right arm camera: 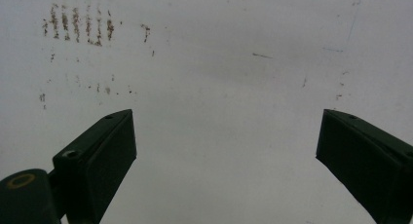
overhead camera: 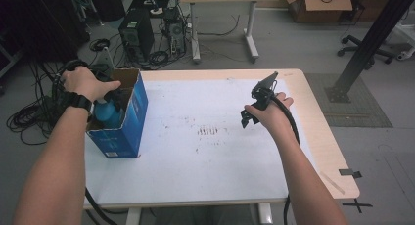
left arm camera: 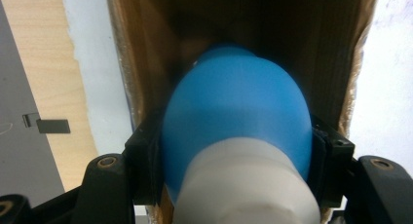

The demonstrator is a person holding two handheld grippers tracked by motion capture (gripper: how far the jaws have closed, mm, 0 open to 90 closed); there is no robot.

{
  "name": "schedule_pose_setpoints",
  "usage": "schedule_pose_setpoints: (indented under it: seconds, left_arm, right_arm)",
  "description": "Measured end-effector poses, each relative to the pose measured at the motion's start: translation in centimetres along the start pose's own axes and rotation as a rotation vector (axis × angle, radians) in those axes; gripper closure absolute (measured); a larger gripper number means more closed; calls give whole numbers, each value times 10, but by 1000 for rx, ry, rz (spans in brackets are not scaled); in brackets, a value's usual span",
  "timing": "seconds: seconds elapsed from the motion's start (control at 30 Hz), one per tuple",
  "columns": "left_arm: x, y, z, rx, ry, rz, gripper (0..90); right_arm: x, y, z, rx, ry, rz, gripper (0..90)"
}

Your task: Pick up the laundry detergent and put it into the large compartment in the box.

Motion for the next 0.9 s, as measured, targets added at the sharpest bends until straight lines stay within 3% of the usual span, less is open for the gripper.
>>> schedule_pose_setpoints:
  seconds: [0.9]
  left_arm:
    - [0, 17, -8, 20, 9, 4, 374]
  right_arm:
    - [-1, 5, -1, 5, 1, -1, 76]
Point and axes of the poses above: each handheld gripper's, and its own axes: y roughly forward along the jaws, z roughly out of its underside, x roughly to its left, the point moved 2 cm from there along y, roughly forward along the jaws, and after that the axes turned 15 degrees about x, right-handed, at the moved point
